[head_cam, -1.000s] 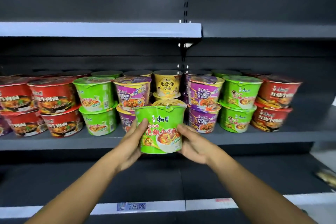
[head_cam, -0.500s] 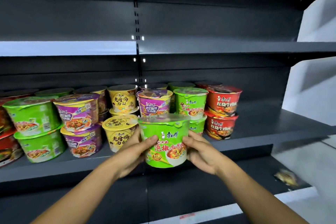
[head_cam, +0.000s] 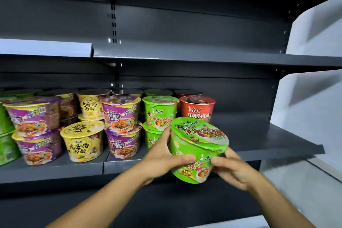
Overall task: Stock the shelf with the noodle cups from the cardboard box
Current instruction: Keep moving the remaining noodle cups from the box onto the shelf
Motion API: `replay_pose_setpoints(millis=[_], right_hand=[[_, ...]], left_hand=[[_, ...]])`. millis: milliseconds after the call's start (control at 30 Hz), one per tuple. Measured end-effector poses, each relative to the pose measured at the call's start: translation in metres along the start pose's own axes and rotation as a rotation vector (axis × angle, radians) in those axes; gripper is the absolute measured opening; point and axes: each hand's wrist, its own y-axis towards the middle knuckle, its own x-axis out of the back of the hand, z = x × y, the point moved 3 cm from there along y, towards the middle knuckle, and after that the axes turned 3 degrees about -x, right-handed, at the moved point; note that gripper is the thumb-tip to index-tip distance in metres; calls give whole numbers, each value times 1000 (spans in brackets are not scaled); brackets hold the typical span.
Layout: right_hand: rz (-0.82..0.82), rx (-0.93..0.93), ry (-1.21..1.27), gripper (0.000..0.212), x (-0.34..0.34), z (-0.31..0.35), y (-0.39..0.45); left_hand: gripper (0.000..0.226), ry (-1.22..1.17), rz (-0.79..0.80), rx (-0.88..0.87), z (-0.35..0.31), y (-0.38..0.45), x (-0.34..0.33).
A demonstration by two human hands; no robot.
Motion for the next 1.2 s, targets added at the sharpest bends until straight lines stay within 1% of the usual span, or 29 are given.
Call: replay_pose_setpoints(millis=[100, 167, 233, 300, 333, 367, 433, 467, 500, 533, 600, 633, 700, 733, 833, 867, 1033, 1133, 1200], right_hand=[[-38, 24, 46, 116, 29, 3, -6], [-51, 55, 122, 116, 47, 5, -9], [-51, 99, 196, 107, 62, 10, -13], [-55, 139, 237, 95, 77, 17, -16], [-88, 151, 242, 95, 86, 21, -17], [-139, 156, 235, 100, 97, 24, -17], [-220, 156, 202, 109, 120, 32, -16], [-245, 153, 176, 111, 130, 36, -14], [-269, 146, 142, 111, 142, 39, -13], [-290, 141, 110, 112, 154, 42, -11], [-306, 140, 107, 113, 174, 46, -6], [-299, 140, 128, 112, 181, 46, -3], [-287, 128, 145, 110, 192, 45, 5], [-290, 120, 145, 108, 197, 44, 10], [-294, 82, 116, 107, 213, 39, 28], [-288, 64, 100, 108, 219, 38, 35], [-206, -10, 102, 105, 247, 34, 72], [-166, -54, 79, 103, 266, 33, 97], [-143, -86, 53, 104, 278, 31, 113]], left_hand=[[102, 31, 15, -26, -2, 16, -22], [95, 65, -2, -65, -5, 30, -37], [90, 84, -50, -95, -8, 45, -53], [93, 76, -59, -126, -5, 63, -71], [89, 80, -47, -140, -3, 73, -80], [83, 74, -33, -156, -1, 83, -89], [64, 46, -15, -167, 6, 103, -104], [59, 48, -15, -164, 9, 112, -111], [58, 53, -21, -163, 13, 120, -118], [64, 70, -34, -164, 16, 128, -125], [87, 163, -73, -158, 22, 140, -138], [95, 219, -98, -136, 24, 144, -144], [102, 241, -113, -71, 29, 153, -153], [102, 230, -103, -51, 32, 157, -158], [83, 193, -95, 29, 46, 173, -171], [81, 177, -98, 62, 51, 179, -174], [80, 150, -165, 161, 74, 206, -182], [91, 100, -201, 256, 88, 226, -185], [87, 72, -229, 293, 96, 237, -186]])
